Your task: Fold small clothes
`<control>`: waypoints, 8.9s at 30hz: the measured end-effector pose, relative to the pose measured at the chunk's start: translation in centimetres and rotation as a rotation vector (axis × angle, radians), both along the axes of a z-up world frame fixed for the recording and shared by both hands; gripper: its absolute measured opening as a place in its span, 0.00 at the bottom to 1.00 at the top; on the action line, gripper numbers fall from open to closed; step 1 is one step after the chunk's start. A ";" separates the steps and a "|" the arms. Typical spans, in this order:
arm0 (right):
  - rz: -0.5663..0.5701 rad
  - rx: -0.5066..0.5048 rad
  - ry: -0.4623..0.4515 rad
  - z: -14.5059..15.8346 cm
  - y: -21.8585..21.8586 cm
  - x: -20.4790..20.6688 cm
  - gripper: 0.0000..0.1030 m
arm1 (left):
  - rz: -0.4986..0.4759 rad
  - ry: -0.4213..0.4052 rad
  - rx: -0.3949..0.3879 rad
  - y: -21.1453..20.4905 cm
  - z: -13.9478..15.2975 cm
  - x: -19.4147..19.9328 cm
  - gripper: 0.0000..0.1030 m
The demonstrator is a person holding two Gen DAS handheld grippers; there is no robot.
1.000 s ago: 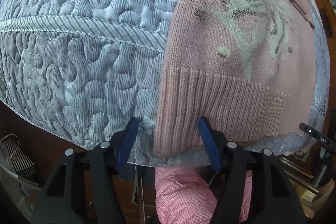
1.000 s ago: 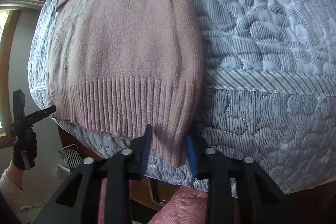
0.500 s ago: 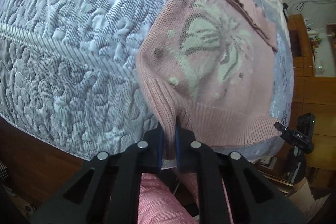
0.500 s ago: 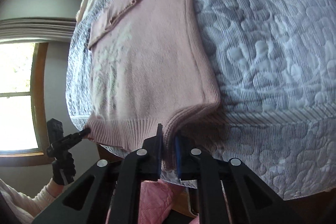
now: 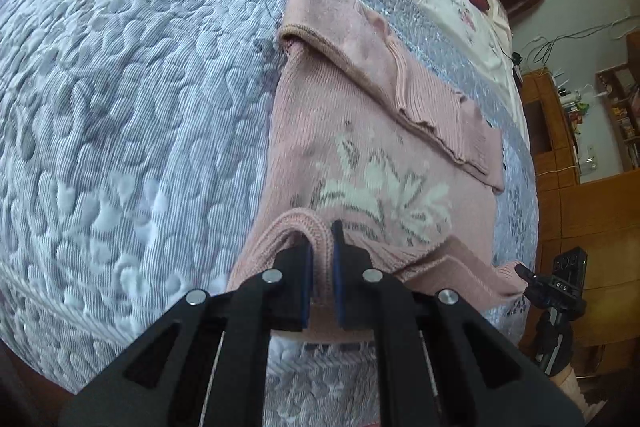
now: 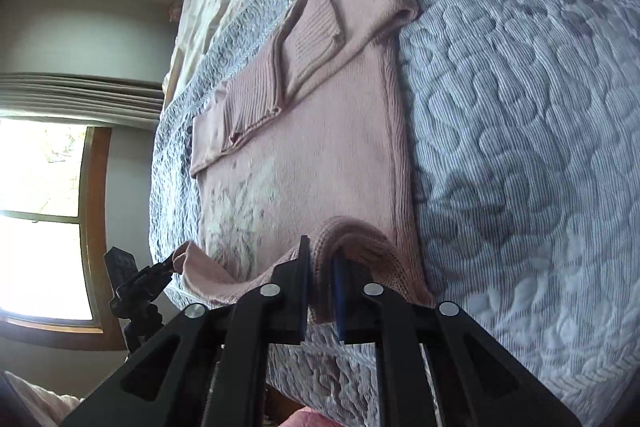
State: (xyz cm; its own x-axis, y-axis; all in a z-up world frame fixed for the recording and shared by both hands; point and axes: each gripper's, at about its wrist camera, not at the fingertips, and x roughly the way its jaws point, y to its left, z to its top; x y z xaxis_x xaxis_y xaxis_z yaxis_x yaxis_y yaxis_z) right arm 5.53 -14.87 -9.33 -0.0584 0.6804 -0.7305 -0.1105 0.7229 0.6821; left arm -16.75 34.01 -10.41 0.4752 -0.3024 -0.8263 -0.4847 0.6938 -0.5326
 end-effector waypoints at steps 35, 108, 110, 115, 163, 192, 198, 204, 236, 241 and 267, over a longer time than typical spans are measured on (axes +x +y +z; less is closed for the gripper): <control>0.369 -0.306 -0.287 0.1 8.1 5.1 0.61 | -0.263 0.122 0.220 0.9 -2.7 6.8 0.59; 0.168 -0.385 -0.347 -2.6 13.5 22.8 0.25 | -0.134 0.050 0.497 5.3 -3.1 27.0 0.24; 0.157 -0.366 -0.356 -1.4 12.7 22.0 0.31 | -0.112 0.044 0.509 5.3 -2.2 26.1 0.26; 0.159 -0.312 -0.337 1.1 9.6 17.4 0.39 | -0.094 -0.009 0.529 4.1 0.9 22.4 0.38; 0.088 -0.265 -0.135 -2.9 3.9 15.1 0.73 | -0.236 0.046 0.396 -5.8 -0.9 18.8 0.56; 0.046 -0.130 -0.076 -5.7 5.1 17.3 0.24 | -0.252 0.059 0.370 -4.9 -3.7 21.2 0.61; 0.092 -0.059 -0.154 -0.7 7.9 16.7 0.20 | -0.240 0.037 0.323 -4.0 -2.0 20.2 0.61; 0.214 -0.032 -0.217 3.0 14.8 15.5 0.20 | -0.224 0.000 0.292 -2.8 -0.4 18.6 0.61; 0.294 -0.134 -0.257 5.1 17.4 11.5 0.49 | -0.263 -0.102 -0.168 -7.7 -1.0 23.3 0.64; 0.244 -0.163 -0.203 2.9 13.3 11.1 0.48 | -0.230 -0.054 -0.291 -9.6 -3.6 25.4 0.64; 0.216 -0.132 -0.141 -1.2 10.9 8.8 0.48 | -0.182 -0.126 -0.226 -11.0 -1.8 27.1 0.18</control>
State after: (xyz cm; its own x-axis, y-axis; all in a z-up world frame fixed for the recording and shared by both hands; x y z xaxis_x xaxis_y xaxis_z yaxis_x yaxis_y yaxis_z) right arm 14.36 -3.98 -10.54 -0.0833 0.5617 -0.8231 -0.3582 0.7539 0.5508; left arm 10.30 22.97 -12.23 0.4909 -0.5612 -0.6664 -0.2839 0.6201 -0.7313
